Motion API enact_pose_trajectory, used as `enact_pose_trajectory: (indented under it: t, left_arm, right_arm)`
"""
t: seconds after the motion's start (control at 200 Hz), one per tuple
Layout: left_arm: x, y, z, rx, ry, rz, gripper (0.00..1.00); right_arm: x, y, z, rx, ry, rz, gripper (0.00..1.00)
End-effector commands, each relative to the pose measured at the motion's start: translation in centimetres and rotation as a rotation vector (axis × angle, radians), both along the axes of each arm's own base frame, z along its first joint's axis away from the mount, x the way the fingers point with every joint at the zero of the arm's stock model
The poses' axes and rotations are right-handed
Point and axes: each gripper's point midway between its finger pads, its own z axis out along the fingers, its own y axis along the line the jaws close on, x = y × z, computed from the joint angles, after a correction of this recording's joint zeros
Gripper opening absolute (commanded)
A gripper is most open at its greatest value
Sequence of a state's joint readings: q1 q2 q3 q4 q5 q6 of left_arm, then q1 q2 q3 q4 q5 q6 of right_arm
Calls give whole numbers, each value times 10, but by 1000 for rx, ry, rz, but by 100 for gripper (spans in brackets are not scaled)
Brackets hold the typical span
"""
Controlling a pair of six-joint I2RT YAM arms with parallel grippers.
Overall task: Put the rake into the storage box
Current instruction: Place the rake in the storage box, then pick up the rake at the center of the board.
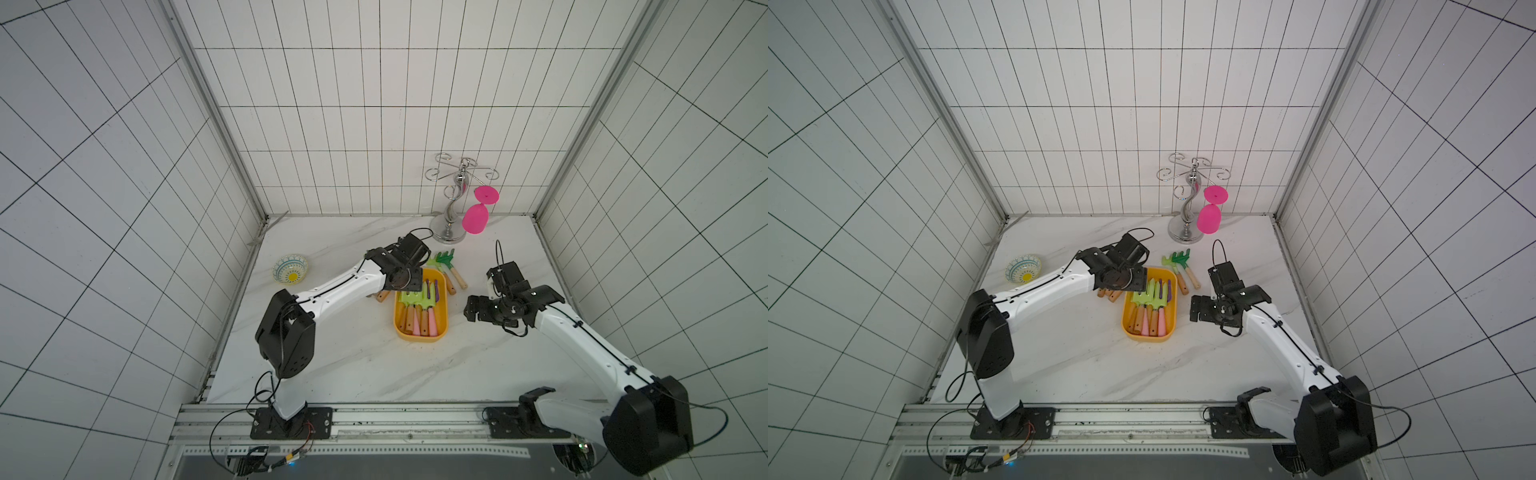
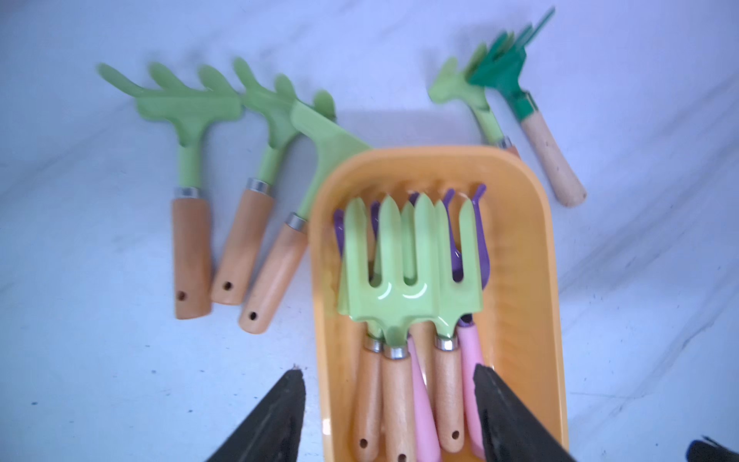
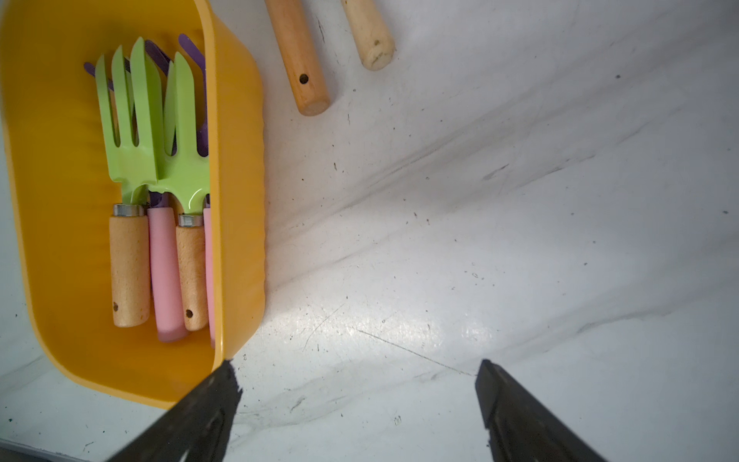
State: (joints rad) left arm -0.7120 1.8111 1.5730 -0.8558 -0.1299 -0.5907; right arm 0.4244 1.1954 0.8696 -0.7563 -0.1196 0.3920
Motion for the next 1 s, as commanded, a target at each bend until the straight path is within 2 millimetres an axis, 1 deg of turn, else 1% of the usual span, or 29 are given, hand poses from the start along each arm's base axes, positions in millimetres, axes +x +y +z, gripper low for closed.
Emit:
enact_pose_trajectory:
  t: [0.0,0.09,0.195,0.26,0.345,0.395,0.545,0.725,0.809,0.889,0.994]
  left_arm:
    - [29,49,-19,73,39,65,68]
    - [44,73,-34,98,78,93,68]
    - [56,89,-53,153,87,104,67]
    - [60,97,-67,162,126,124,66]
    - [65,100,-80,135,149,132,65]
    - [69,97,-88,128,153,115,63]
    - [73,98,-114,172,192,90,57]
    - [73,97,-131,181,215,81,50]
    - [74,98,-135,181,223,85,43]
    - [75,97,-137,173,224,86,32]
    - [76,99,-137,175,224,96,21]
  right_arm:
    - [-2,-1,-7,-9,30,9,95]
    - [-1,-1,-8,-7,35,8,95]
    - [-2,-1,-6,-7,32,7,95]
    - [-2,-2,-6,-12,29,3,95]
    - [-2,-4,-7,-17,31,-3,95]
    - [-2,-3,-8,-19,34,-2,95]
    - [-2,-3,-9,-19,46,-7,95]
    - [-2,-5,-10,-26,47,-18,95]
    - [-2,-4,-10,-25,49,-21,95]
    - [-2,-5,-10,-26,49,-26,95]
    - [-2,-5,-9,-25,50,-30,95]
